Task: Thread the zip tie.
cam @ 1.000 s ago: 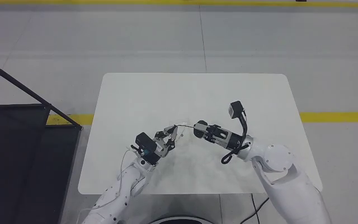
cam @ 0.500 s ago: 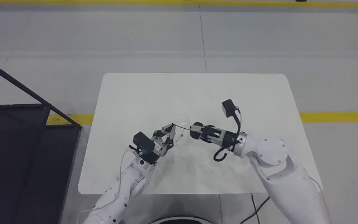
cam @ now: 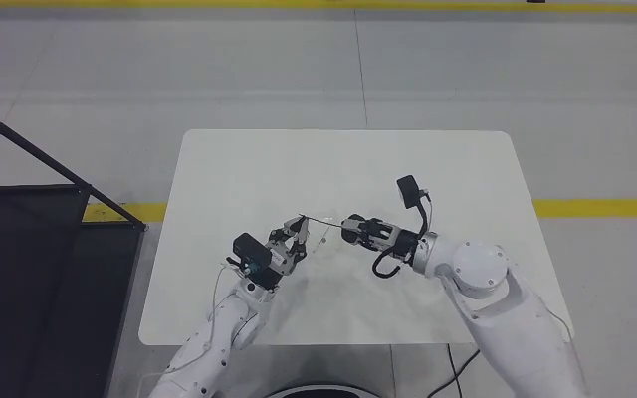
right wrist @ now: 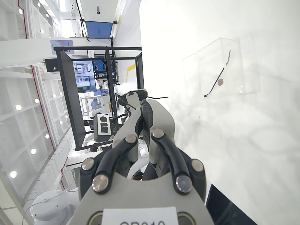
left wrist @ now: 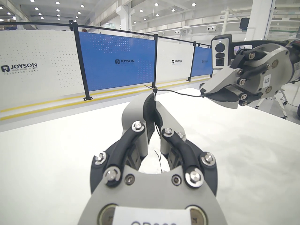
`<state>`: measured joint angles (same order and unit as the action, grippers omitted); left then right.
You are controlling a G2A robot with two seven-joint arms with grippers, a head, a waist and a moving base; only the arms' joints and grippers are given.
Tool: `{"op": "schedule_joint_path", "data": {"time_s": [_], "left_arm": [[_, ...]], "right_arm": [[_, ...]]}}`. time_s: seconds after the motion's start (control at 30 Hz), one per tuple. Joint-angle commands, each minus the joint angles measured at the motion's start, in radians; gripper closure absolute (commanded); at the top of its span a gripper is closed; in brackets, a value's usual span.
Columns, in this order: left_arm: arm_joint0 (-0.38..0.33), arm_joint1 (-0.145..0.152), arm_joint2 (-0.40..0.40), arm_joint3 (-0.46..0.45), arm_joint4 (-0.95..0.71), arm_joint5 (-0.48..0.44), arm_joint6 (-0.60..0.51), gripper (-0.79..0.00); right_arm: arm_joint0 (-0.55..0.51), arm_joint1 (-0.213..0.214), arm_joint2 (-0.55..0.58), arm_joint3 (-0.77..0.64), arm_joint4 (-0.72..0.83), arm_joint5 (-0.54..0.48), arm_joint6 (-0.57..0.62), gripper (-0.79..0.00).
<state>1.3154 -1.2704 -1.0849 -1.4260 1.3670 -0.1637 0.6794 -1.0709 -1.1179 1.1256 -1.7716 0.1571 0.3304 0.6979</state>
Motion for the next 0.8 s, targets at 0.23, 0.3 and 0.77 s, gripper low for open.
{"op": "schedule_joint_path", "data": {"time_s": [0.23,0.3,0.77], "left_arm": [[-0.003,-0.003,0.006,0.007,0.037,-0.008,0.004,0.0],[-0.003,-0.003,0.006,0.009,0.046,-0.01,0.008,0.0],[-0.008,-0.006,0.009,0.02,0.091,-0.016,0.006,0.0]], "right_arm": [[0.004,-0.001,-0.006,0.003,-0.009,-0.004,0.005,0.0],[0.006,-0.002,-0.009,0.003,-0.014,-0.001,0.005,0.0],[-0.028,-0.003,0.018,-0.013,0.008,-0.087,-0.028,0.0]]}}
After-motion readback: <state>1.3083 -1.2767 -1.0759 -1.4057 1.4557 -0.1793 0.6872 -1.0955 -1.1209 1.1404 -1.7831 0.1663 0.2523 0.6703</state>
